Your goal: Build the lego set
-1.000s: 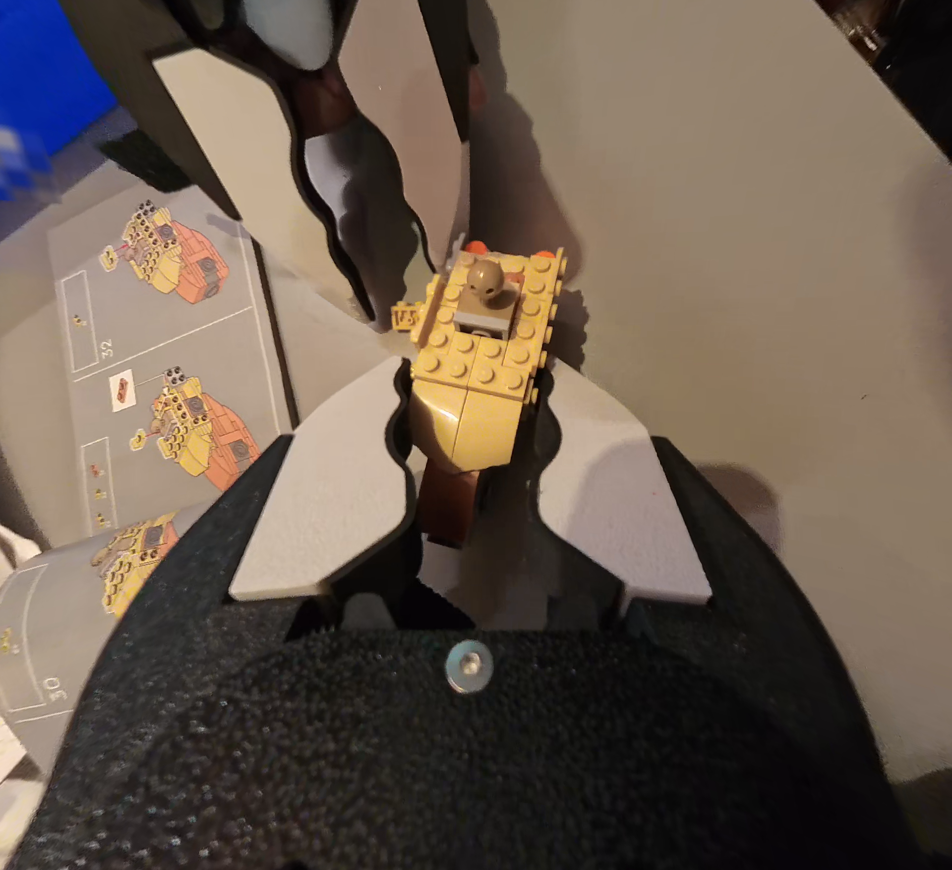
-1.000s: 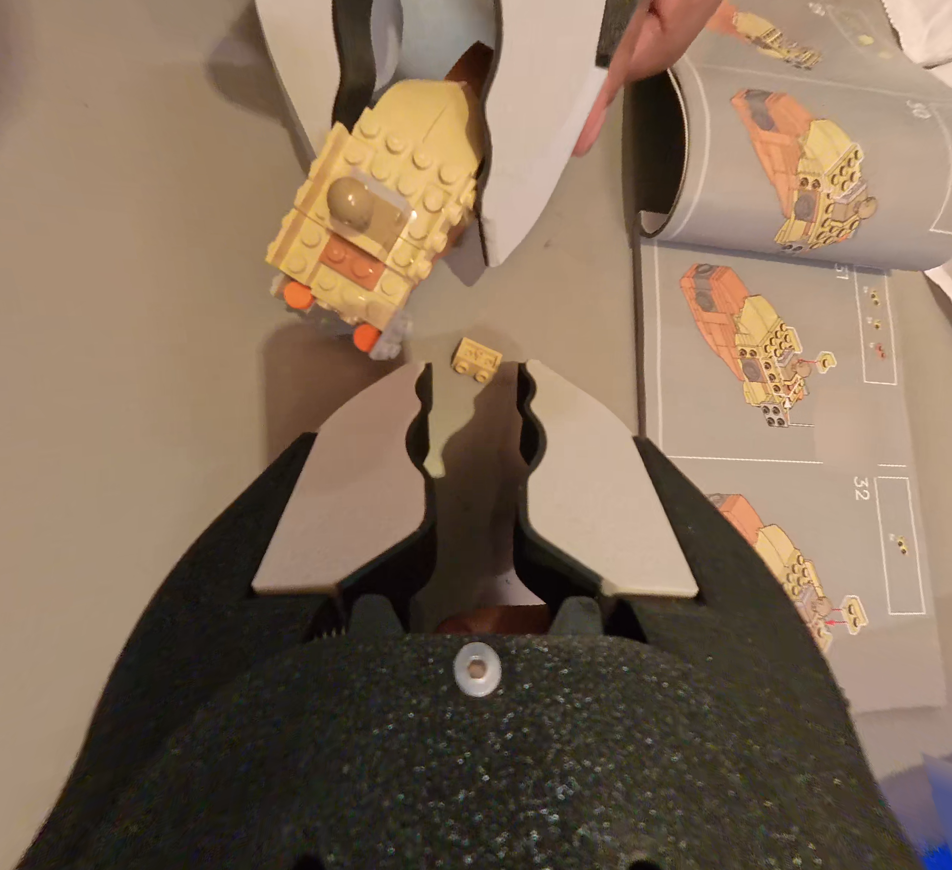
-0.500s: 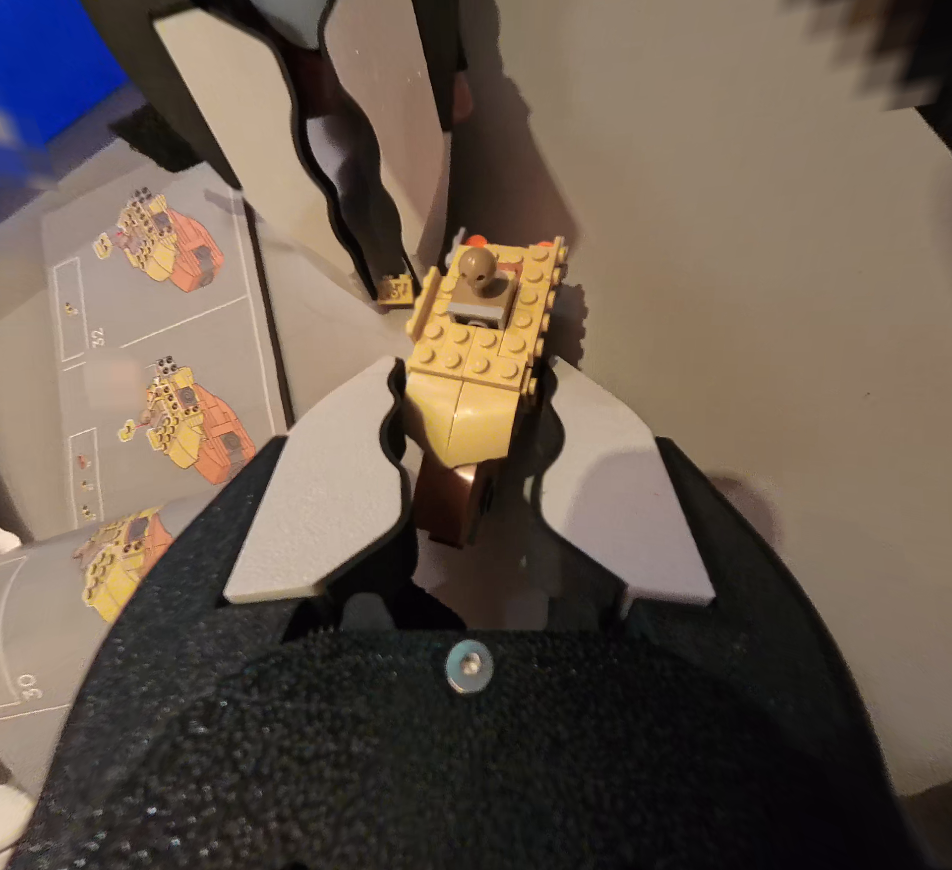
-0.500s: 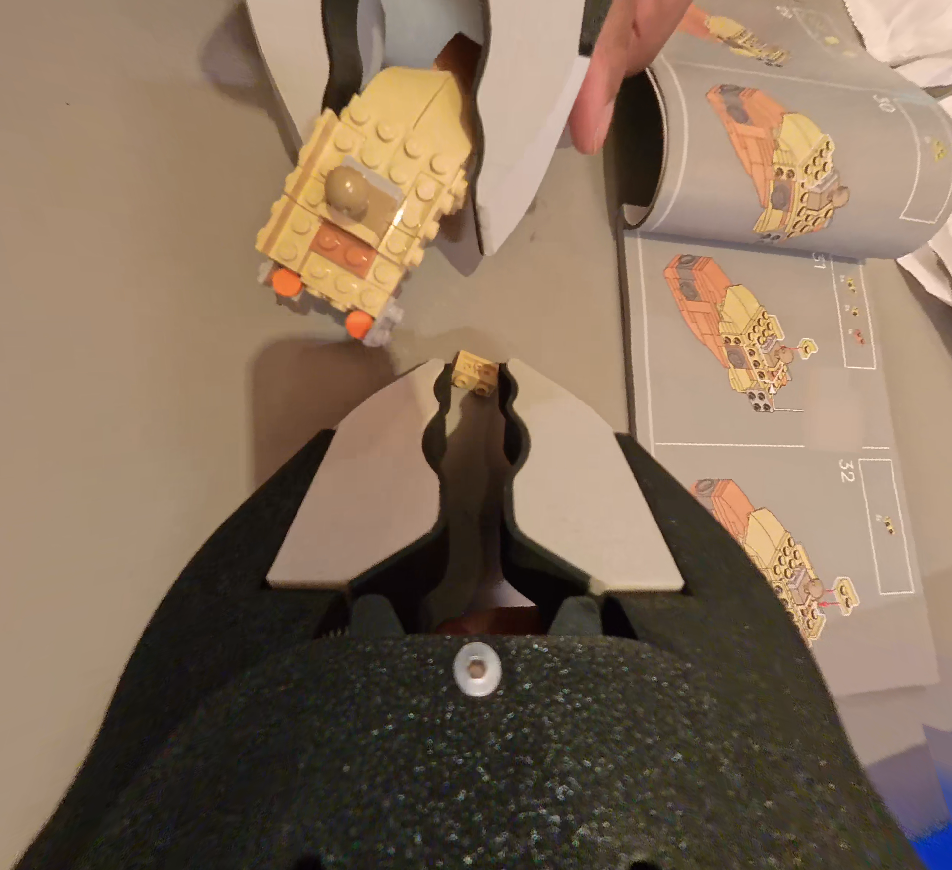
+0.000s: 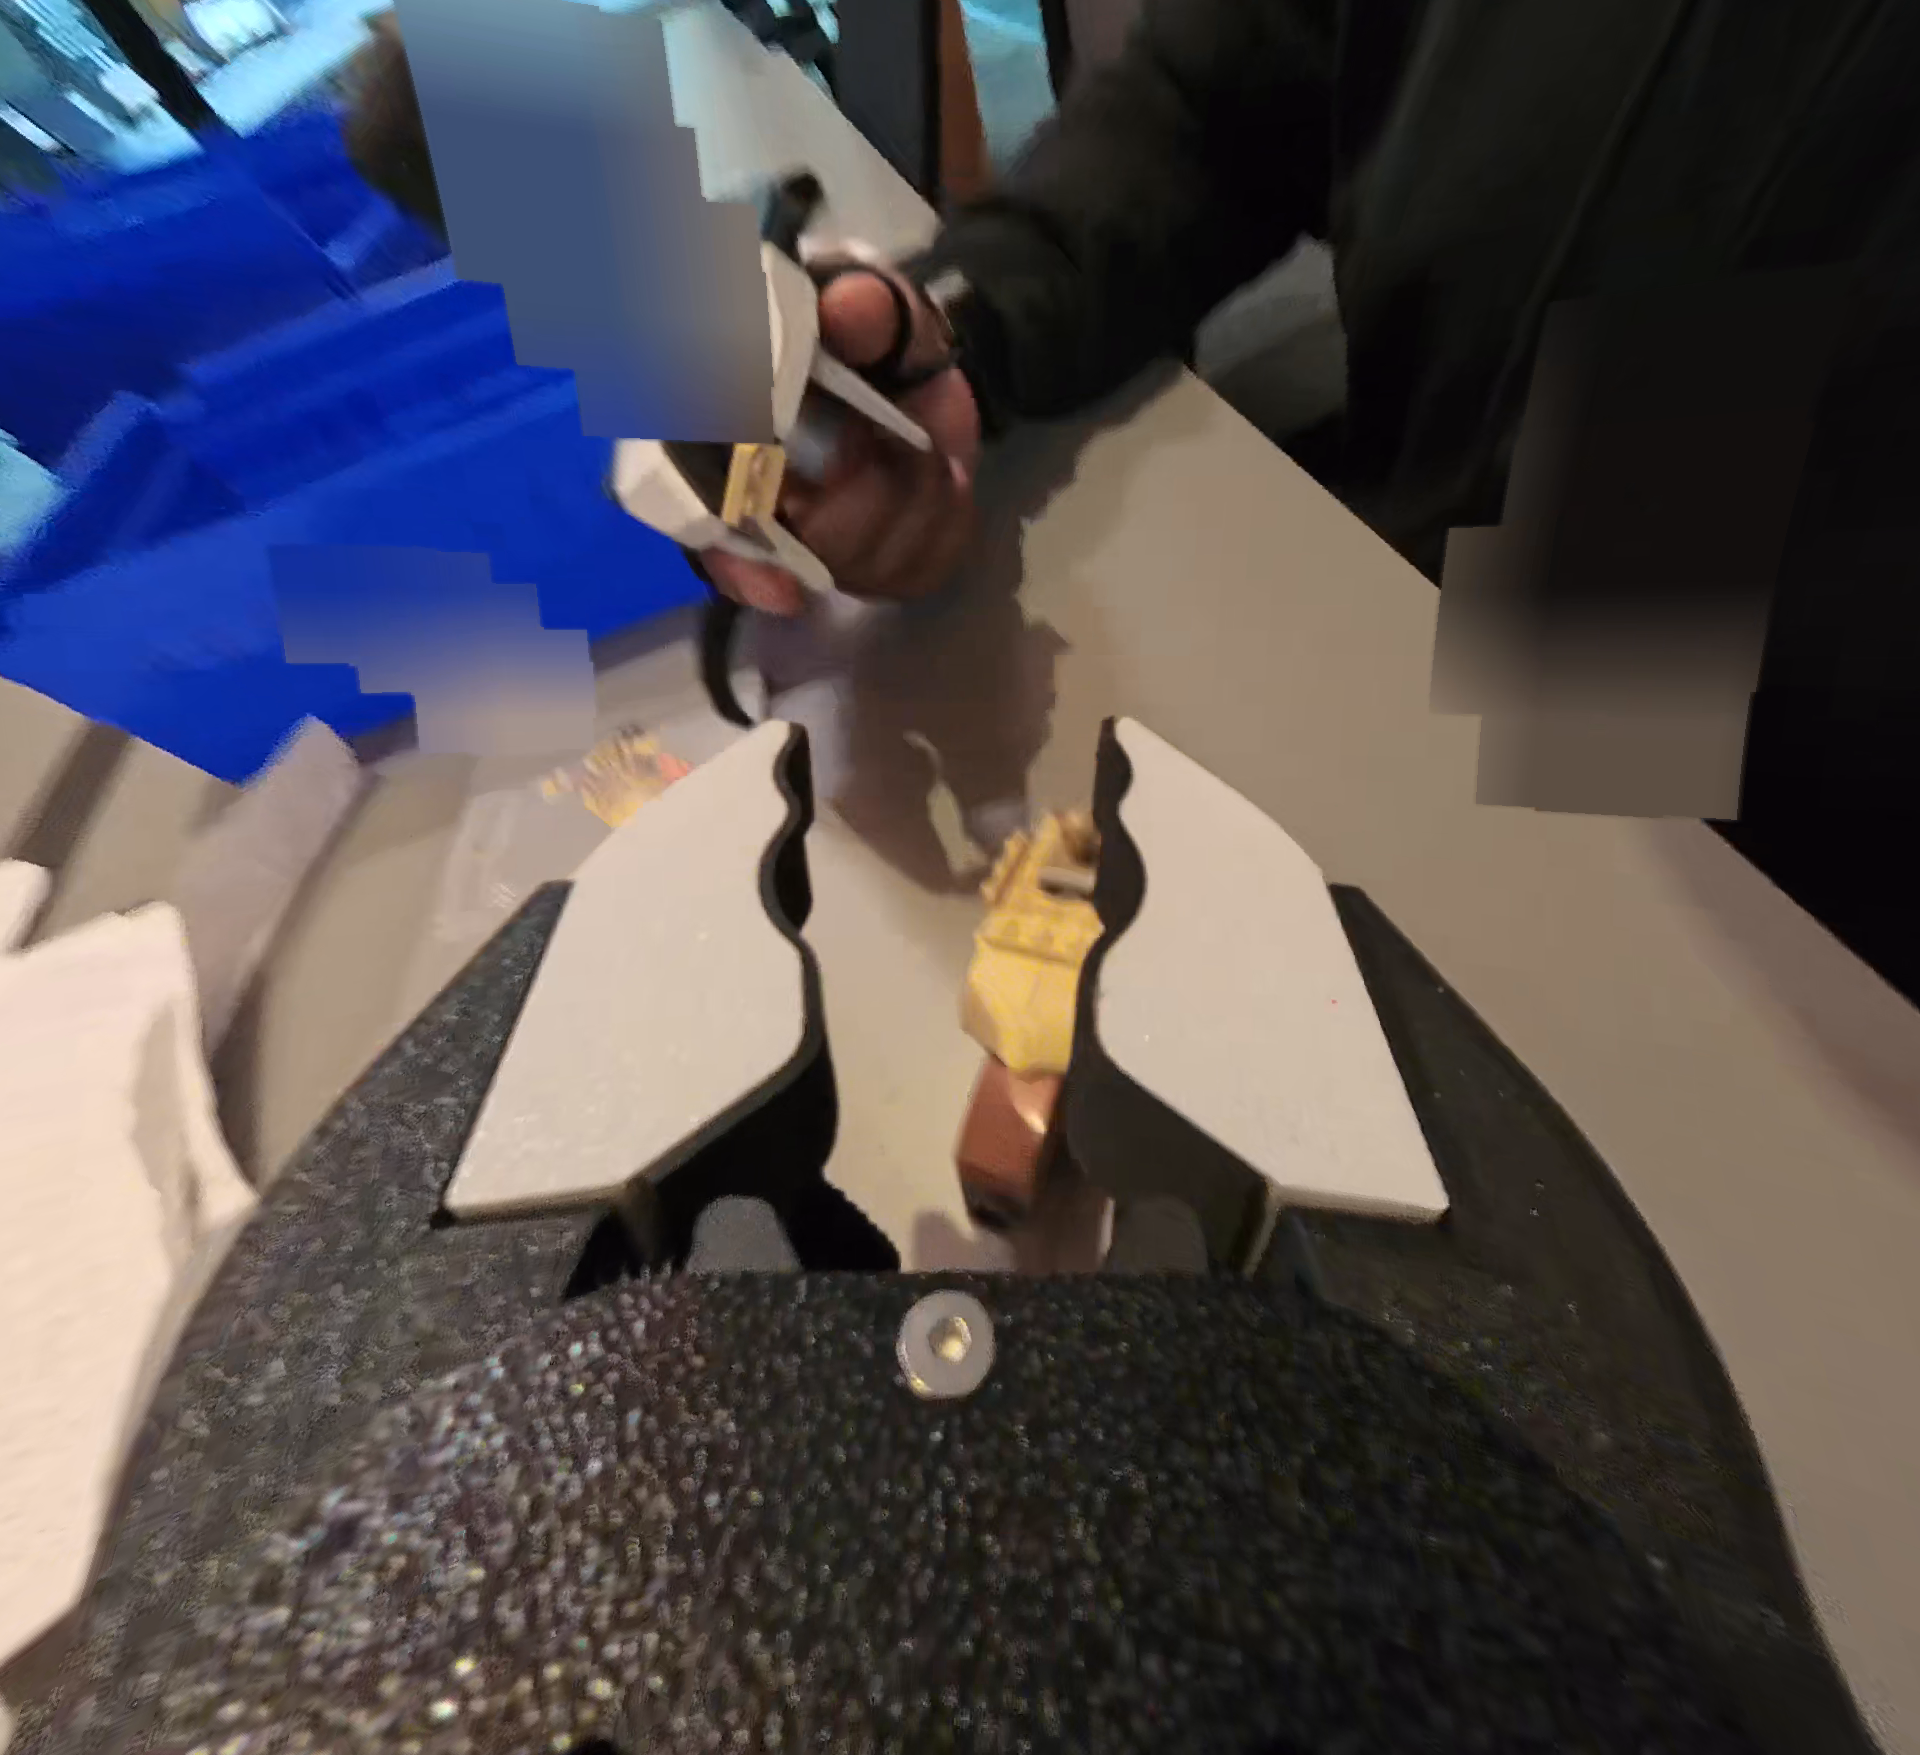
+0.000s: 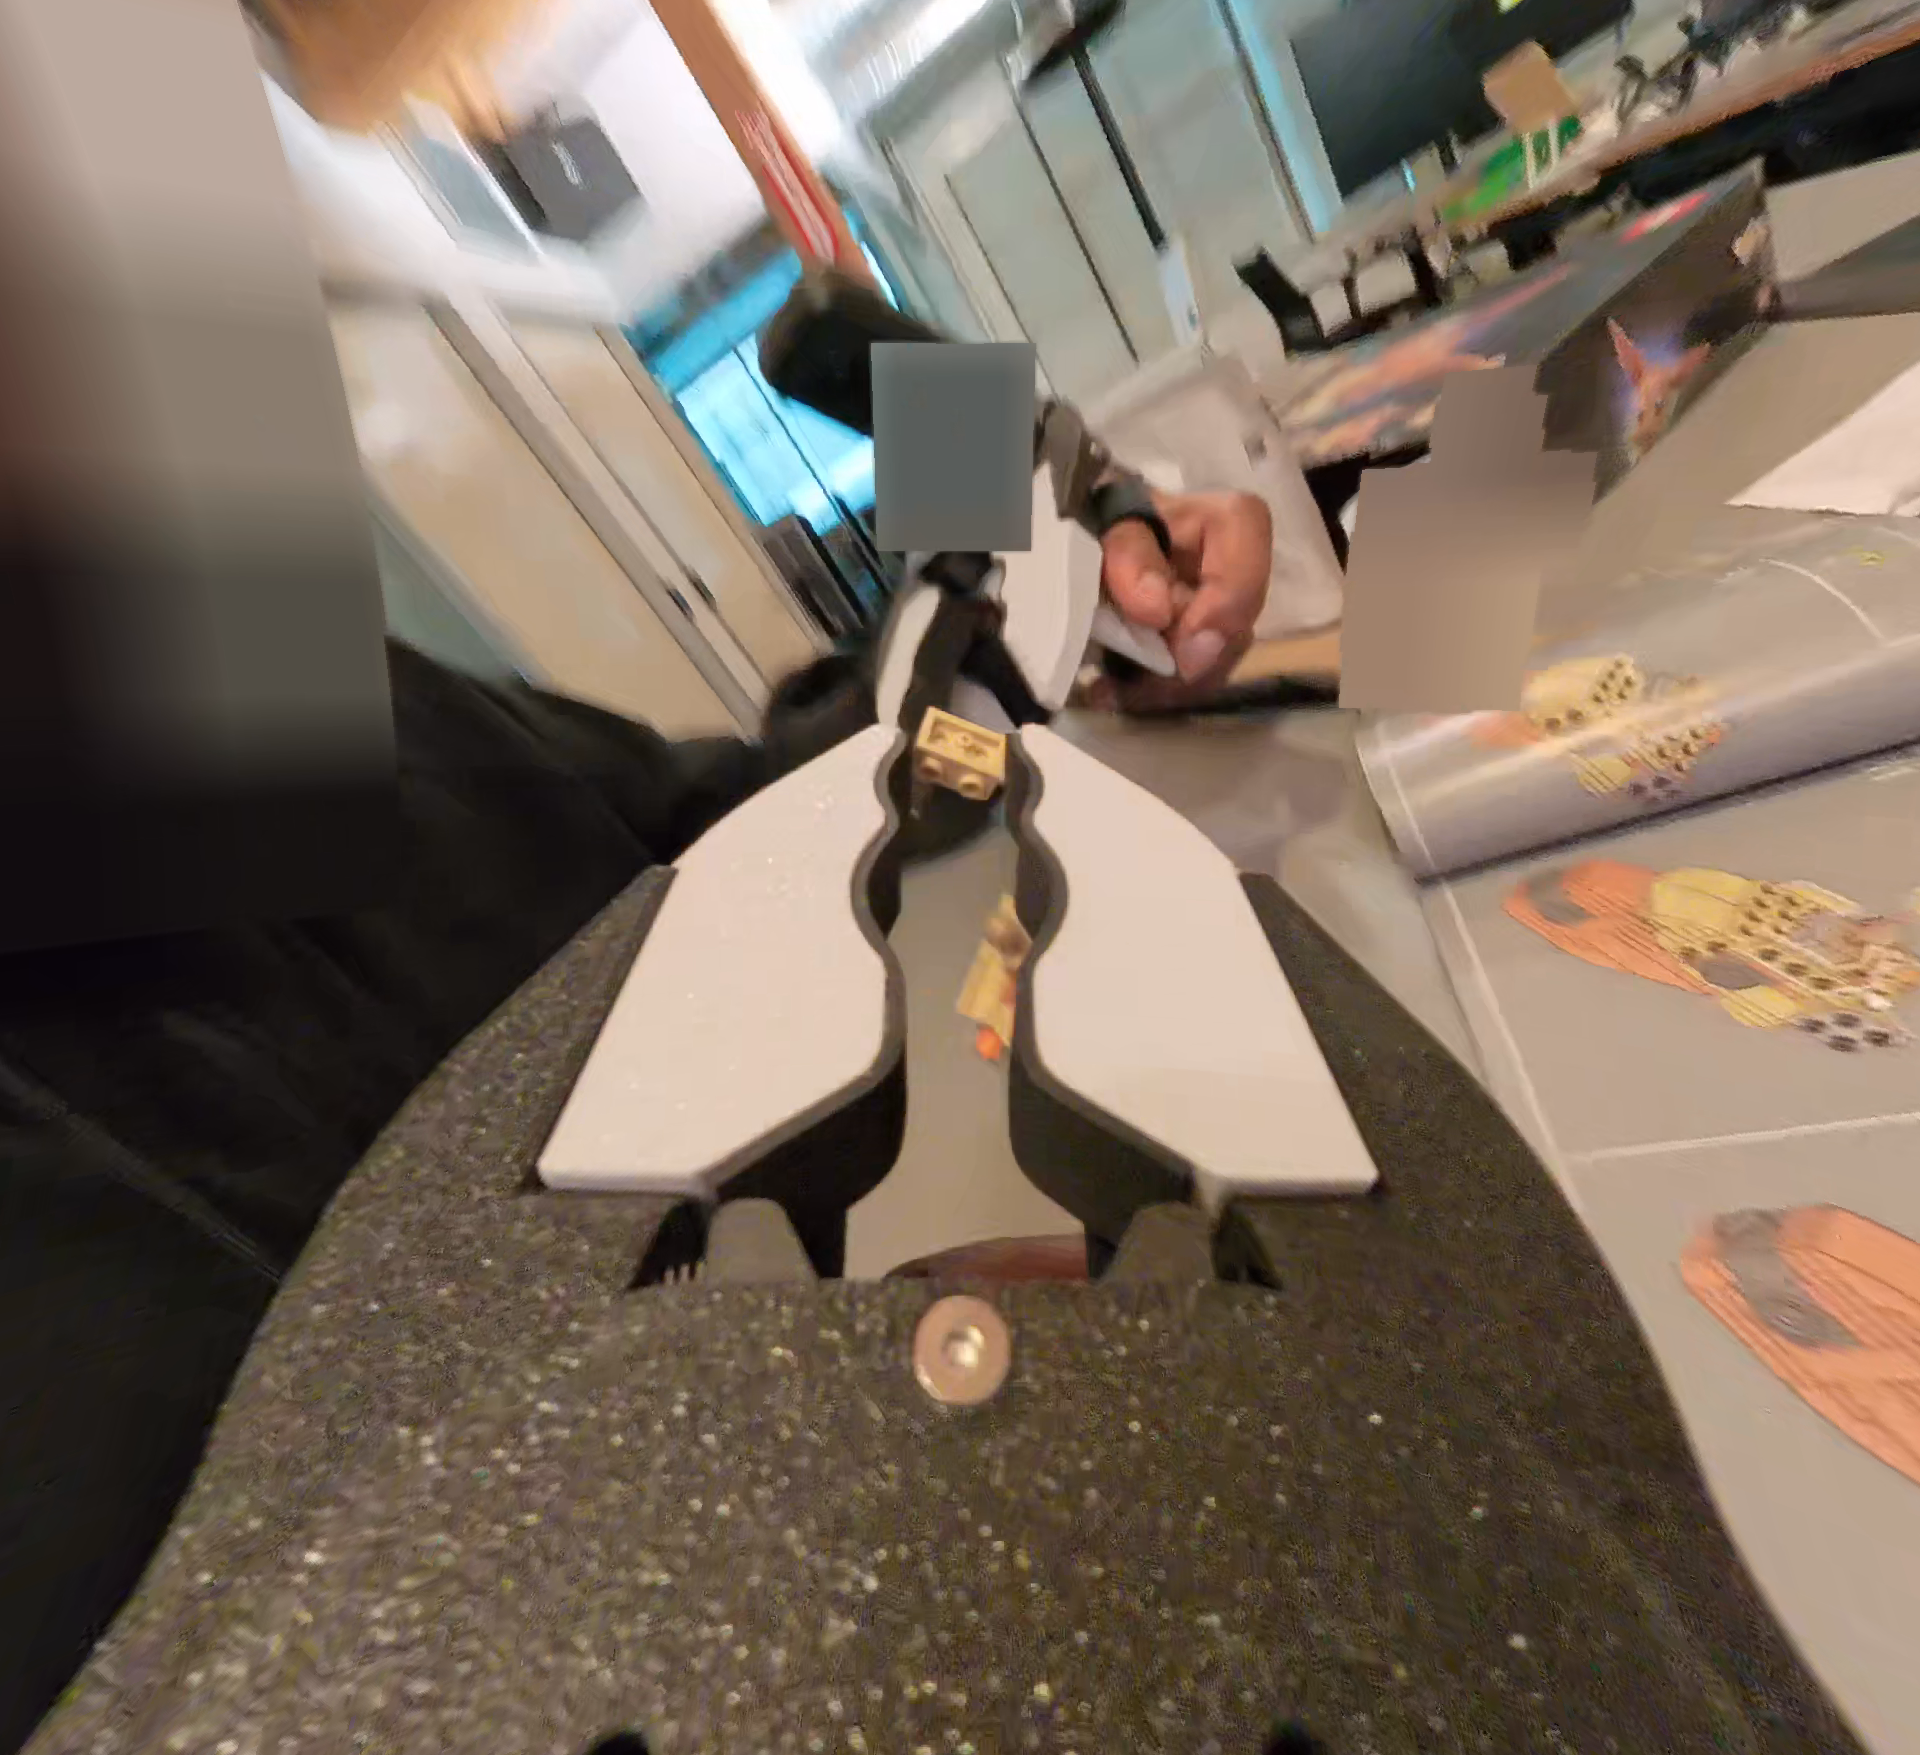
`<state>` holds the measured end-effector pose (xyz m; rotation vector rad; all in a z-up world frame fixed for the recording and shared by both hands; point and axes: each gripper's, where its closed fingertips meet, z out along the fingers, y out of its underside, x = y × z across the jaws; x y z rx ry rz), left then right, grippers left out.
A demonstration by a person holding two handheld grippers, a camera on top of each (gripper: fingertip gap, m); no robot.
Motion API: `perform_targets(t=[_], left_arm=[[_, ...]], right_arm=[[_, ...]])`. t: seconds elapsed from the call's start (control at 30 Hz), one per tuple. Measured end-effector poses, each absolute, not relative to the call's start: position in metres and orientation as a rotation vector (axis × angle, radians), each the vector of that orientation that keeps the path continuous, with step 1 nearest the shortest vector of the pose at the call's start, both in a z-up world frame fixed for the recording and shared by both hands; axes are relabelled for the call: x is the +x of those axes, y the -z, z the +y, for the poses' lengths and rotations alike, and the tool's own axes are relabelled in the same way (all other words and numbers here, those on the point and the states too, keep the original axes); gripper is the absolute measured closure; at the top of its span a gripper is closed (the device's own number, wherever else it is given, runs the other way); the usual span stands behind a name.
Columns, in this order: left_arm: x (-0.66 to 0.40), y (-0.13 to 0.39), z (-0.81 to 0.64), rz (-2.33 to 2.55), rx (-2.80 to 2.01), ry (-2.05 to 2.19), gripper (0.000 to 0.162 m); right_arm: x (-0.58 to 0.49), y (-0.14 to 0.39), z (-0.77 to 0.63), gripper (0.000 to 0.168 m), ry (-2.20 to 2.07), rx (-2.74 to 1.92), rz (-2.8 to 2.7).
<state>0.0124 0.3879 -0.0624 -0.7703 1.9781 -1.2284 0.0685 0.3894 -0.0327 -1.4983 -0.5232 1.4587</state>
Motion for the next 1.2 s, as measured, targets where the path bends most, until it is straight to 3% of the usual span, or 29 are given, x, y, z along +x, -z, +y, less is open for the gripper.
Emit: perform_targets(t=[0.2, 0.7, 1.2], left_arm=[[0.047, 0.033, 0.387, 1.757, -0.719, 1.113, 0.116], [0.062, 0.027, 0.375, 1.65, -0.609, 1.018, 0.141], [0.059, 0.04, 0.37, 1.737, -0.541, 0.94, 0.152]], right_arm=[[0.073, 0.016, 0.384, 0.152, -1.615, -1.356, -0.459], [0.054, 0.025, 0.374, 0.152, -1.611, -1.404, -0.552], [0.048, 0.038, 0.371, 0.152, -1.381, -1.472, -0.696]])
